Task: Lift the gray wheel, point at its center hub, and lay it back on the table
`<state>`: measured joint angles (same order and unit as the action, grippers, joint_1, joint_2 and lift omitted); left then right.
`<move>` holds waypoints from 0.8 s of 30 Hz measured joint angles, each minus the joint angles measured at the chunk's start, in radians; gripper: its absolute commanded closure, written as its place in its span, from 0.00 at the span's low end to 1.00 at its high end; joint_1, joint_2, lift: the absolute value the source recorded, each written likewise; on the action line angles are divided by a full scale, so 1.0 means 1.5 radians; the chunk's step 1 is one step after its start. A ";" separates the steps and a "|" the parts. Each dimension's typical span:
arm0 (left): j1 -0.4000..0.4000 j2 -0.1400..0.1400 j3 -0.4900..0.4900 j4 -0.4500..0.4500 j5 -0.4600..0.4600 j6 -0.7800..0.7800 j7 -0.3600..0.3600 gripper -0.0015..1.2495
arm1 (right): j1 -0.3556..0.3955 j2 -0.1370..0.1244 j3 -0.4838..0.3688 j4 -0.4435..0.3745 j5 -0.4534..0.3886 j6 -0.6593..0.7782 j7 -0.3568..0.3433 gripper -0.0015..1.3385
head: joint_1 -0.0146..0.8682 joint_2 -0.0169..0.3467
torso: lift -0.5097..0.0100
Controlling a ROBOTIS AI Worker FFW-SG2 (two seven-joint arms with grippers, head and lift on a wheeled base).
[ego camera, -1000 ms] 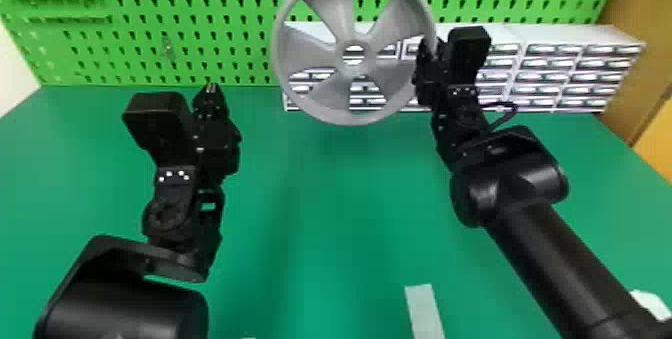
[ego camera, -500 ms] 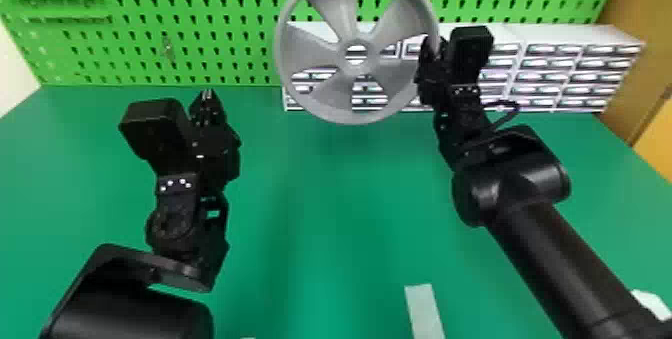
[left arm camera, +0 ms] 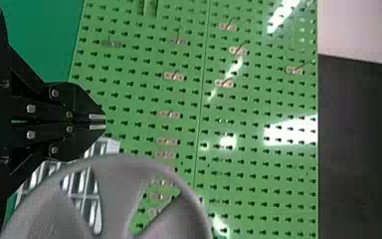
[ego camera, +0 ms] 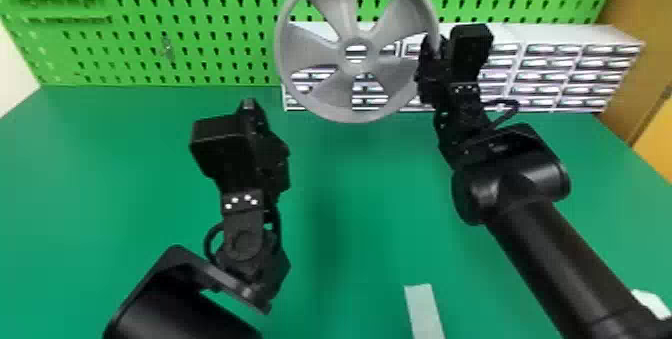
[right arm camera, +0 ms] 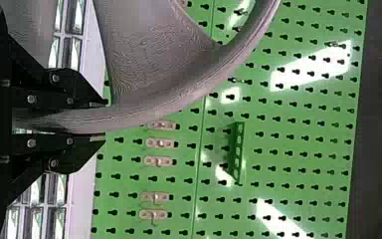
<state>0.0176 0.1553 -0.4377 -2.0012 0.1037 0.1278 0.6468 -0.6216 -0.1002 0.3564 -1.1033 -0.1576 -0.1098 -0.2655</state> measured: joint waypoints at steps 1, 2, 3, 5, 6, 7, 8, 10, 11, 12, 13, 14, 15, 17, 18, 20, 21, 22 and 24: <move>-0.005 0.003 -0.008 0.004 0.007 -0.003 0.005 0.97 | 0.000 0.000 0.000 0.000 0.000 0.000 0.000 0.93 | 0.80 0.18 | 0.80; -0.013 0.007 -0.020 0.011 0.016 -0.007 0.017 0.97 | 0.000 0.000 0.001 0.001 0.000 0.000 -0.001 0.93 | 0.80 0.18 | 0.80; -0.020 0.011 -0.031 0.015 0.024 -0.010 0.029 0.97 | -0.001 0.000 0.002 0.001 0.001 0.000 -0.001 0.93 | 0.80 0.18 | 0.80; -0.039 0.023 -0.062 0.028 0.043 -0.018 0.064 0.97 | -0.001 0.001 0.003 0.002 0.001 0.000 -0.001 0.93 | 0.80 0.18 | 0.80; -0.048 0.028 -0.077 0.034 0.052 -0.022 0.078 0.97 | -0.001 0.001 0.003 0.003 0.001 0.001 -0.001 0.93 | 0.80 0.18 | 0.80; -0.057 0.033 -0.090 0.040 0.060 -0.025 0.089 0.97 | -0.001 0.001 0.004 0.003 0.001 0.001 -0.001 0.93 | 0.80 0.18 | 0.80; -0.069 0.038 -0.105 0.048 0.070 -0.029 0.099 0.97 | -0.001 0.001 0.005 0.003 0.001 0.001 -0.001 0.93 | 0.80 0.18 | 0.80; -0.085 0.043 -0.122 0.062 0.087 -0.034 0.105 0.97 | -0.001 0.001 0.007 0.004 0.001 0.001 -0.001 0.93 | 0.80 0.18 | 0.80; -0.092 0.044 -0.127 0.069 0.094 -0.037 0.107 0.97 | -0.001 0.001 0.008 0.005 0.001 0.001 -0.001 0.93 | 0.80 0.18 | 0.80; -0.098 0.044 -0.131 0.075 0.100 -0.040 0.111 0.97 | -0.001 0.001 0.010 0.005 0.001 0.001 -0.001 0.93 | 0.80 0.18 | 0.80; -0.103 0.044 -0.135 0.082 0.106 -0.043 0.116 0.97 | -0.002 0.001 0.011 0.005 0.001 0.001 -0.001 0.93 | 0.80 0.18 | 0.80; -0.111 0.044 -0.141 0.090 0.112 -0.047 0.123 0.97 | -0.002 0.001 0.012 0.005 0.001 0.001 -0.001 0.93 | 0.80 0.18 | 0.80; -0.117 0.044 -0.146 0.097 0.115 -0.050 0.126 0.97 | -0.002 0.001 0.012 0.006 0.001 0.001 -0.001 0.93 | 0.80 0.18 | 0.80; -0.130 0.044 -0.156 0.111 0.119 -0.055 0.131 0.97 | -0.002 0.001 0.012 0.006 0.001 0.002 -0.002 0.93 | 0.80 0.18 | 0.80; -0.135 0.044 -0.161 0.117 0.120 -0.057 0.132 0.97 | -0.002 0.001 0.012 0.006 0.001 0.002 -0.002 0.93 | 0.80 0.18 | 0.80; -0.147 0.042 -0.171 0.131 0.125 -0.061 0.134 0.97 | -0.002 0.001 0.012 0.006 0.001 0.002 -0.002 0.93 | 0.80 0.18 | 0.80; -0.151 0.042 -0.175 0.136 0.127 -0.063 0.135 0.97 | -0.002 0.001 0.012 0.006 0.001 0.002 -0.002 0.93 | 0.80 0.18 | 0.80; -0.156 0.041 -0.179 0.142 0.131 -0.066 0.135 0.97 | -0.002 0.001 0.012 0.006 0.001 0.002 -0.002 0.93 | 0.80 0.18 | 0.80; -0.168 0.039 -0.190 0.154 0.142 -0.071 0.135 0.97 | -0.002 0.001 0.012 0.006 0.001 0.002 -0.002 0.93 | 0.80 0.18 | 0.80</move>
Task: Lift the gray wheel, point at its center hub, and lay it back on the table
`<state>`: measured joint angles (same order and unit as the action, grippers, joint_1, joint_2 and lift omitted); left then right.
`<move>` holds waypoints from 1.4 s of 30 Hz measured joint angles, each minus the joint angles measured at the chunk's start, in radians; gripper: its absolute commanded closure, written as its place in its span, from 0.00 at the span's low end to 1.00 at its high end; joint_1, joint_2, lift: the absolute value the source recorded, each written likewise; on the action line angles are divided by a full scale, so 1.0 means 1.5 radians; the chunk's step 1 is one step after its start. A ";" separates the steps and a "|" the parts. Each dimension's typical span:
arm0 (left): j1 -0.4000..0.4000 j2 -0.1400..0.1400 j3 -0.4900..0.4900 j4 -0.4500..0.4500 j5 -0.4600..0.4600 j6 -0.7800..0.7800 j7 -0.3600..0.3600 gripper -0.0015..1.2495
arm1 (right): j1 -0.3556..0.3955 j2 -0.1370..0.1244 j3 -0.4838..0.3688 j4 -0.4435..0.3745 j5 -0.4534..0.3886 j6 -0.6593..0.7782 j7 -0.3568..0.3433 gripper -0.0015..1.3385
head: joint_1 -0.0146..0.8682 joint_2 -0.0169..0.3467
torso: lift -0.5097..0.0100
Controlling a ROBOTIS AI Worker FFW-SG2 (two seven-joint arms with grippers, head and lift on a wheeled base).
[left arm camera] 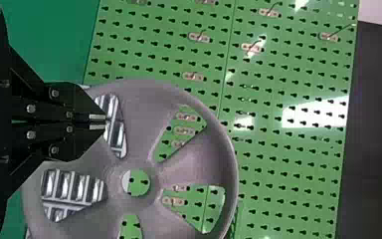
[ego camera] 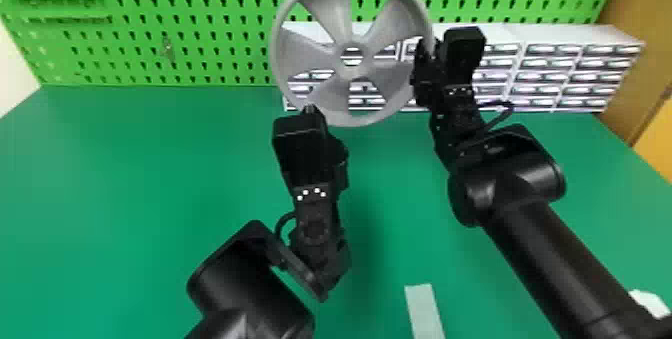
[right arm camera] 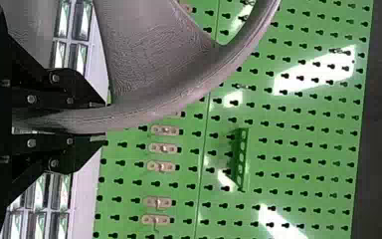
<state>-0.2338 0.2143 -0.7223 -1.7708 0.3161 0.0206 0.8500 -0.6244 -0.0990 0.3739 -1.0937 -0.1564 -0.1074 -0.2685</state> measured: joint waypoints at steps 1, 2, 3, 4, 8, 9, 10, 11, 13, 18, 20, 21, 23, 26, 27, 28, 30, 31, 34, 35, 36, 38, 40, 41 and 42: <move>-0.005 -0.001 -0.004 0.005 0.005 -0.003 0.000 0.97 | 0.000 0.000 0.000 0.000 0.000 0.000 0.000 0.93 | 0.80 0.18 | 0.80; -0.012 -0.001 -0.011 0.011 0.012 -0.006 0.000 0.97 | 0.000 0.000 0.000 0.000 0.000 0.000 0.000 0.93 | 0.80 0.18 | 0.80; -0.017 -0.002 -0.016 0.016 0.017 -0.009 0.000 0.97 | 0.000 0.000 -0.001 0.000 0.000 0.000 0.000 0.93 | 0.80 0.18 | 0.80; -0.023 -0.002 -0.021 0.021 0.021 -0.012 -0.002 0.97 | 0.000 -0.001 -0.001 0.000 0.000 0.000 0.000 0.93 | 0.80 0.18 | 0.80; -0.047 -0.005 -0.045 0.042 0.039 -0.023 -0.019 0.97 | 0.000 -0.001 0.000 0.000 -0.001 0.001 0.000 0.93 | 0.80 0.18 | 0.80; -0.051 -0.006 -0.048 0.047 0.043 -0.025 -0.026 0.97 | 0.000 -0.002 0.000 0.000 -0.002 0.001 0.000 0.93 | 0.80 0.18 | 0.80; -0.055 -0.007 -0.051 0.051 0.046 -0.027 -0.032 0.97 | 0.000 -0.002 0.001 0.000 -0.002 0.001 0.000 0.93 | 0.80 0.18 | 0.80; -0.061 -0.008 -0.056 0.058 0.049 -0.030 -0.038 0.97 | 0.000 -0.003 0.001 0.000 -0.003 0.001 0.000 0.93 | 0.80 0.18 | 0.80; -0.069 -0.010 -0.064 0.068 0.052 -0.036 -0.043 0.97 | 0.000 -0.004 0.003 0.000 -0.005 0.001 0.000 0.93 | 0.80 0.18 | 0.80; -0.094 -0.016 -0.086 0.100 0.059 -0.054 -0.044 0.97 | 0.001 -0.006 0.007 0.000 -0.010 0.000 0.000 0.93 | 0.80 0.18 | 0.80; -0.102 -0.020 -0.091 0.113 0.060 -0.059 -0.044 0.97 | 0.001 -0.007 0.009 0.000 -0.011 0.000 0.000 0.93 | 0.80 0.18 | 0.80; -0.106 -0.022 -0.092 0.118 0.061 -0.061 -0.044 0.97 | 0.002 -0.007 0.010 0.000 -0.012 0.000 0.000 0.93 | 0.80 0.18 | 0.80; -0.112 -0.026 -0.093 0.128 0.061 -0.064 -0.044 0.97 | 0.003 -0.008 0.011 0.000 -0.013 -0.001 0.000 0.93 | 0.80 0.18 | 0.80; -0.119 -0.033 -0.091 0.140 0.059 -0.069 -0.044 0.97 | 0.004 -0.009 0.011 0.000 -0.014 -0.001 0.000 0.93 | 0.80 0.18 | 0.80; -0.120 -0.035 -0.090 0.143 0.058 -0.070 -0.044 0.97 | 0.004 -0.009 0.011 0.000 -0.014 -0.001 0.000 0.93 | 0.80 0.18 | 0.80; -0.121 -0.038 -0.087 0.145 0.056 -0.072 -0.044 0.97 | 0.004 -0.009 0.011 0.000 -0.015 -0.001 0.000 0.93 | 0.80 0.18 | 0.80; -0.122 -0.041 -0.084 0.148 0.052 -0.073 -0.044 0.97 | 0.005 -0.010 0.011 0.000 -0.015 -0.001 0.000 0.93 | 0.80 0.18 | 0.80; -0.122 -0.043 -0.081 0.149 0.050 -0.074 -0.044 0.97 | 0.005 -0.010 0.011 0.000 -0.016 -0.001 0.000 0.93 | 0.80 0.18 | 0.80; -0.121 -0.044 -0.075 0.150 0.046 -0.075 -0.044 0.97 | 0.006 -0.010 0.011 0.000 -0.016 -0.001 0.000 0.93 | 0.80 0.18 | 0.80; -0.119 -0.044 -0.073 0.151 0.045 -0.075 -0.044 0.97 | 0.006 -0.011 0.011 0.000 -0.016 -0.001 0.000 0.93 | 0.80 0.18 | 0.80; -0.118 -0.045 -0.071 0.151 0.043 -0.075 -0.044 0.97 | 0.006 -0.011 0.011 0.000 -0.016 -0.001 0.000 0.93 | 0.80 0.18 | 0.80; -0.115 -0.046 -0.067 0.151 0.042 -0.075 -0.044 0.96 | 0.006 -0.011 0.011 0.000 -0.016 -0.001 0.000 0.93 | 0.80 0.18 | 0.80; -0.113 -0.046 -0.064 0.151 0.041 -0.075 -0.044 0.96 | 0.007 -0.011 0.011 0.000 -0.016 -0.001 0.000 0.93 | 0.80 0.18 | 0.80; -0.113 -0.046 -0.062 0.151 0.040 -0.075 -0.044 0.96 | 0.007 -0.011 0.011 0.000 -0.016 -0.001 0.000 0.93 | 0.80 0.18 | 0.80; -0.112 -0.047 -0.061 0.152 0.039 -0.075 -0.044 0.96 | 0.007 -0.011 0.011 0.000 -0.016 -0.001 0.000 0.93 | 0.80 0.18 | 0.80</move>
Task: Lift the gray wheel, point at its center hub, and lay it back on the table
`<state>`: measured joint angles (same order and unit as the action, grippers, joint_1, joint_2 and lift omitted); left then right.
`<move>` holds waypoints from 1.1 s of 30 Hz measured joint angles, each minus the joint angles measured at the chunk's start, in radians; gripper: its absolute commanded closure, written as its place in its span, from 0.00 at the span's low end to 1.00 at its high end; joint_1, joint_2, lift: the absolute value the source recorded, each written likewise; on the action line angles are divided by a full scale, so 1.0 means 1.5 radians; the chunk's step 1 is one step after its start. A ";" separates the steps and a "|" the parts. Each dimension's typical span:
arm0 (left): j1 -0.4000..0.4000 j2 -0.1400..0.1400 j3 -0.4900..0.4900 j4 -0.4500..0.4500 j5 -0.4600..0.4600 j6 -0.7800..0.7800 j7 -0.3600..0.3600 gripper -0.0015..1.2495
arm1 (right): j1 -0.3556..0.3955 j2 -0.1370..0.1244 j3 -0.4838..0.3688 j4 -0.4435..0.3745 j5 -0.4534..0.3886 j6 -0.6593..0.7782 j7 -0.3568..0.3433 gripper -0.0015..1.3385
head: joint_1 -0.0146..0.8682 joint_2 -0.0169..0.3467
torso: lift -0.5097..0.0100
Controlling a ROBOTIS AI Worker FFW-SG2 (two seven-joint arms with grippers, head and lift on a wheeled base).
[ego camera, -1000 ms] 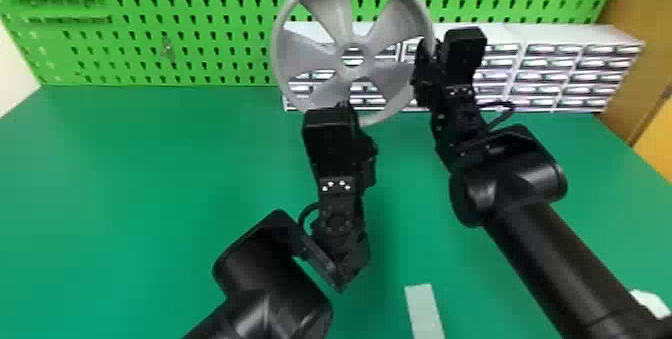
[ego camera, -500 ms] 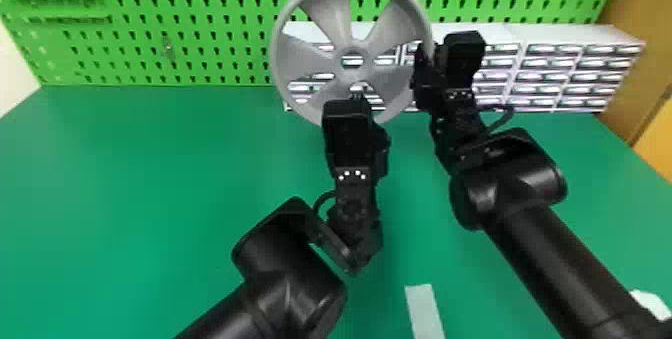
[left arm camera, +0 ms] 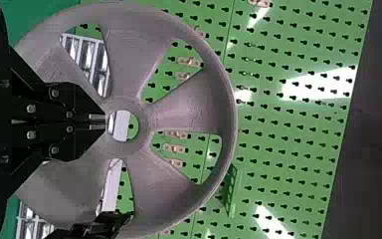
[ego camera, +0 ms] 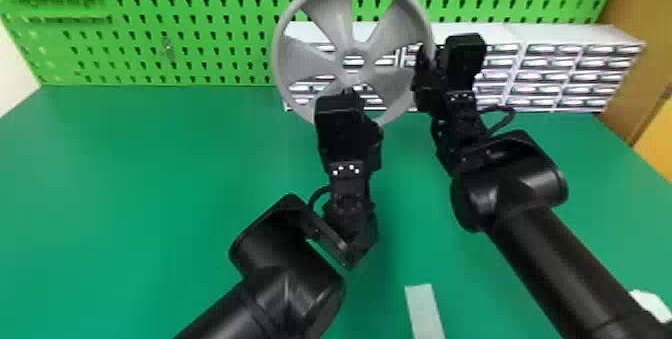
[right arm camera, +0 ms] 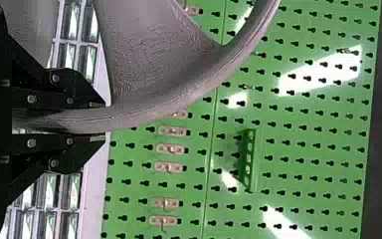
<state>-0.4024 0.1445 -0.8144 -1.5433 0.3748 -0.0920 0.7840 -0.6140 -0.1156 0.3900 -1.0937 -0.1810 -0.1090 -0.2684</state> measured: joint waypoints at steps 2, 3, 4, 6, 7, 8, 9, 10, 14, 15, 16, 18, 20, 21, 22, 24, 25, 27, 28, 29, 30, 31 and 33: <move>0.000 0.000 0.002 0.001 -0.001 0.000 -0.005 0.96 | 0.000 0.000 0.001 0.000 0.000 0.000 0.000 0.93 | 0.80 0.18 | 0.80; 0.000 0.000 0.004 0.002 -0.001 0.000 -0.009 0.96 | 0.000 0.000 0.001 0.000 0.000 0.000 0.000 0.93 | 0.80 0.18 | 0.80; 0.000 0.000 0.006 0.004 -0.001 0.000 -0.014 0.96 | 0.000 0.000 0.002 0.000 -0.001 0.000 0.000 0.93 | 0.80 0.18 | 0.80; 0.000 -0.001 0.011 0.008 -0.001 0.000 -0.027 0.96 | 0.000 0.000 0.004 -0.001 -0.003 0.000 0.000 0.93 | 0.80 0.18 | 0.80; 0.000 -0.002 0.014 0.011 0.000 0.000 -0.032 0.96 | 0.000 0.000 0.005 -0.002 -0.004 0.000 0.000 0.93 | 0.80 0.18 | 0.80; 0.000 -0.003 0.017 0.015 0.000 0.000 -0.038 0.96 | 0.000 0.000 0.006 -0.003 -0.005 0.000 0.000 0.92 | 0.80 0.18 | 0.80; -0.001 -0.004 0.020 0.018 0.000 0.000 -0.042 0.96 | 0.000 0.000 0.006 -0.004 -0.005 0.000 0.000 0.93 | 0.80 0.18 | 0.80; -0.002 -0.005 0.022 0.022 0.000 0.000 -0.046 0.96 | 0.001 0.001 0.007 -0.005 -0.006 0.000 0.000 0.93 | 0.80 0.18 | 0.80; -0.011 -0.007 0.031 0.041 -0.001 0.000 -0.063 0.96 | 0.002 0.001 0.009 -0.009 -0.008 0.000 0.000 0.92 | 0.80 0.18 | 0.80; -0.013 -0.007 0.033 0.046 -0.001 -0.001 -0.067 0.96 | 0.002 0.001 0.010 -0.010 -0.008 0.000 0.000 0.93 | 0.80 0.18 | 0.80; -0.016 -0.008 0.035 0.051 -0.001 -0.001 -0.072 0.96 | 0.003 0.001 0.011 -0.011 -0.008 0.000 0.000 0.92 | 0.80 0.18 | 0.80; -0.021 -0.008 0.039 0.060 -0.001 -0.001 -0.080 0.96 | 0.003 0.001 0.013 -0.013 -0.010 0.000 0.000 0.92 | 0.80 0.18 | 0.80; -0.026 -0.008 0.043 0.068 -0.001 -0.003 -0.087 0.96 | 0.004 0.001 0.016 -0.016 -0.011 0.000 0.000 0.92 | 0.80 0.18 | 0.80; -0.028 -0.009 0.044 0.071 -0.002 -0.004 -0.089 0.96 | 0.004 0.001 0.017 -0.017 -0.011 -0.001 0.000 0.92 | 0.80 0.18 | 0.80; -0.030 -0.009 0.045 0.075 -0.002 -0.005 -0.091 0.96 | 0.004 0.001 0.018 -0.018 -0.012 -0.001 0.000 0.93 | 0.80 0.18 | 0.80; -0.036 -0.010 0.045 0.082 -0.003 -0.008 -0.096 0.96 | 0.005 0.001 0.020 -0.020 -0.013 -0.001 0.000 0.93 | 0.80 0.18 | 0.80; -0.038 -0.010 0.046 0.085 -0.004 -0.010 -0.098 0.96 | 0.005 0.001 0.021 -0.021 -0.013 -0.001 0.000 0.93 | 0.80 0.18 | 0.80; -0.044 -0.011 0.046 0.092 -0.006 -0.014 -0.101 0.96 | 0.005 0.000 0.022 -0.023 -0.014 -0.001 0.000 0.93 | 0.80 0.18 | 0.80; -0.047 -0.012 0.047 0.095 -0.007 -0.016 -0.102 0.96 | 0.005 0.000 0.023 -0.023 -0.015 -0.001 0.000 0.92 | 0.80 0.18 | 0.80; -0.050 -0.013 0.047 0.099 -0.008 -0.018 -0.104 0.96 | 0.005 0.000 0.025 -0.025 -0.016 -0.001 0.000 0.92 | 0.80 0.18 | 0.80; -0.052 -0.013 0.048 0.102 -0.009 -0.019 -0.107 0.96 | 0.005 -0.001 0.026 -0.026 -0.016 -0.001 0.000 0.93 | 0.80 0.18 | 0.80; -0.055 -0.014 0.049 0.106 -0.010 -0.021 -0.110 0.96 | 0.005 -0.001 0.027 -0.027 -0.017 -0.001 0.000 0.92 | 0.80 0.18 | 0.80; -0.059 -0.015 0.051 0.113 -0.010 -0.024 -0.117 0.96 | 0.005 -0.001 0.030 -0.029 -0.018 -0.001 0.000 0.93 | 0.80 0.18 | 0.80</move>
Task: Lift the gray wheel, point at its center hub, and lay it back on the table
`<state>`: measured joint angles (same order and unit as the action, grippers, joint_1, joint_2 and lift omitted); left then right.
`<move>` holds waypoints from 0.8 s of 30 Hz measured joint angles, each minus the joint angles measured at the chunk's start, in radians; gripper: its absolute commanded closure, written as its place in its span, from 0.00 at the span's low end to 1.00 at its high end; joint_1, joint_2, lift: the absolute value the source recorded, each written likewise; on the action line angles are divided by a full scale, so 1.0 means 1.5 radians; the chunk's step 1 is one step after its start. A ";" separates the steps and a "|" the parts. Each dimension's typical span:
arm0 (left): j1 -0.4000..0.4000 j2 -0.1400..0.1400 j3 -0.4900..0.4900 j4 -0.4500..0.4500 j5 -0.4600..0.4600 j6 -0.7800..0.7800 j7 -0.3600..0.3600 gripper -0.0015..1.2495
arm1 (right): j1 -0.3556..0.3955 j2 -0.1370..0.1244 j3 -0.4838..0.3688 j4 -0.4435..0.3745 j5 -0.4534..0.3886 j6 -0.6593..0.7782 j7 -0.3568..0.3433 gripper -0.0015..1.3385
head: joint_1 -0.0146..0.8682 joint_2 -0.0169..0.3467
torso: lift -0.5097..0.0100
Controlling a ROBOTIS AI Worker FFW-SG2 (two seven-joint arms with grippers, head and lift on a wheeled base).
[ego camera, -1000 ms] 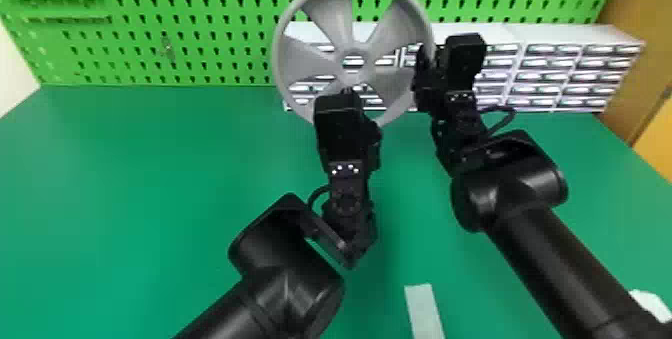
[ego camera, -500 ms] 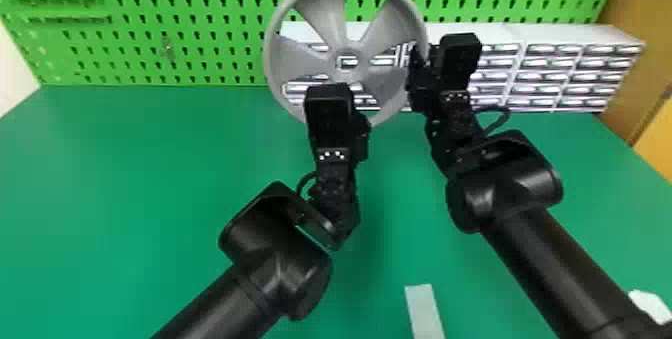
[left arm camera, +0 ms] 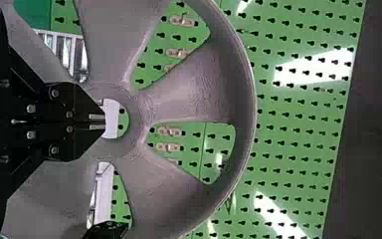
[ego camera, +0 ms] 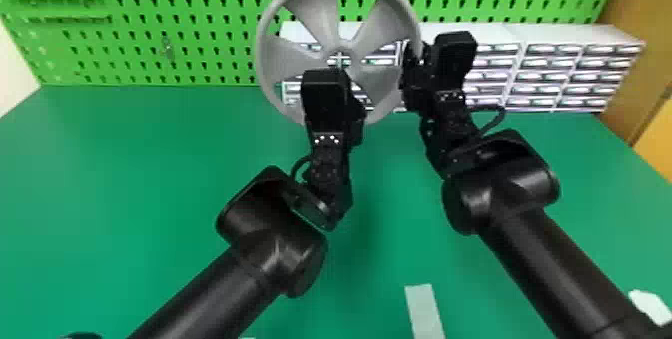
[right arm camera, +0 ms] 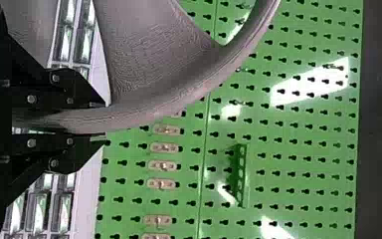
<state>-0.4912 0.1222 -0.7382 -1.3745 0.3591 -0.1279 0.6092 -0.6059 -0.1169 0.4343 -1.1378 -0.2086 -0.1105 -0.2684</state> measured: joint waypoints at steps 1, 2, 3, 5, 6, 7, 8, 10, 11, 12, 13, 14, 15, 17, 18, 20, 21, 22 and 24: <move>-0.002 -0.001 0.001 0.004 -0.001 -0.002 -0.003 0.96 | 0.000 0.000 0.001 -0.001 -0.001 0.000 0.000 0.92 | 0.80 0.18 | 0.80; -0.005 -0.002 0.003 0.008 -0.001 -0.003 -0.007 0.96 | 0.000 0.000 0.003 -0.001 -0.002 0.000 0.000 0.93 | 0.80 0.18 | 0.80; -0.007 -0.003 0.004 0.012 -0.002 -0.005 -0.010 0.96 | 0.000 0.000 0.004 -0.002 -0.003 0.000 0.000 0.93 | 0.80 0.18 | 0.80; -0.011 -0.005 0.008 0.020 -0.004 -0.009 -0.017 0.96 | 0.000 0.000 0.007 -0.003 -0.005 0.000 0.000 0.92 | 0.80 0.18 | 0.80; -0.013 -0.006 0.009 0.023 -0.005 -0.011 -0.019 0.96 | 0.000 0.000 0.008 -0.003 -0.005 0.000 0.000 0.92 | 0.80 0.18 | 0.80; -0.015 -0.007 0.012 0.027 -0.006 -0.013 -0.022 0.96 | 0.001 -0.001 0.009 -0.004 -0.006 0.000 0.000 0.92 | 0.80 0.18 | 0.80; -0.017 -0.007 0.014 0.030 -0.007 -0.014 -0.024 0.96 | 0.001 -0.001 0.010 -0.004 -0.007 0.000 0.000 0.92 | 0.80 0.18 | 0.80; -0.020 -0.009 0.018 0.036 -0.009 -0.016 -0.029 0.96 | 0.001 -0.001 0.013 -0.006 -0.008 0.000 0.000 0.92 | 0.80 0.18 | 0.80; -0.021 -0.009 0.021 0.039 -0.009 -0.017 -0.031 0.96 | 0.001 -0.001 0.014 -0.008 -0.009 0.000 0.000 0.92 | 0.80 0.18 | 0.80; -0.022 -0.010 0.022 0.041 -0.009 -0.017 -0.032 0.96 | 0.001 -0.001 0.015 -0.009 -0.010 0.000 0.000 0.92 | 0.80 0.18 | 0.80; -0.023 -0.010 0.024 0.044 -0.009 -0.018 -0.032 0.96 | 0.001 -0.001 0.016 -0.010 -0.010 0.000 0.000 0.92 | 0.80 0.18 | 0.80; -0.024 -0.011 0.025 0.046 -0.009 -0.018 -0.033 0.96 | 0.001 -0.001 0.017 -0.011 -0.011 0.000 0.000 0.92 | 0.80 0.18 | 0.80; -0.025 -0.011 0.026 0.047 -0.009 -0.018 -0.033 0.96 | 0.001 -0.001 0.017 -0.012 -0.011 0.000 0.000 0.92 | 0.80 0.18 | 0.80; -0.026 -0.012 0.028 0.050 -0.009 -0.018 -0.033 0.96 | 0.001 -0.001 0.018 -0.014 -0.012 0.000 0.000 0.92 | 0.80 0.18 | 0.80; -0.026 -0.012 0.028 0.051 -0.009 -0.018 -0.033 0.96 | 0.001 -0.002 0.018 -0.015 -0.012 0.000 0.000 0.92 | 0.80 0.18 | 0.80; -0.026 -0.013 0.030 0.054 -0.010 -0.018 -0.035 0.96 | 0.001 -0.002 0.018 -0.017 -0.014 0.000 0.000 0.92 | 0.80 0.18 | 0.80; -0.026 -0.013 0.031 0.055 -0.010 -0.019 -0.037 0.96 | 0.001 -0.002 0.019 -0.018 -0.014 0.000 0.000 0.92 | 0.80 0.18 | 0.80; -0.026 -0.014 0.032 0.057 -0.010 -0.019 -0.039 0.96 | 0.002 -0.003 0.019 -0.019 -0.015 0.000 0.000 0.92 | 0.80 0.18 | 0.80; -0.026 -0.014 0.035 0.060 -0.011 -0.019 -0.043 0.96 | 0.002 -0.003 0.020 -0.020 -0.015 0.000 0.000 0.92 | 0.80 0.18 | 0.80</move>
<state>-0.5307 0.1014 -0.6855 -1.2851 0.3428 -0.1563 0.5453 -0.6026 -0.1217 0.4650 -1.1682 -0.2317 -0.1105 -0.2685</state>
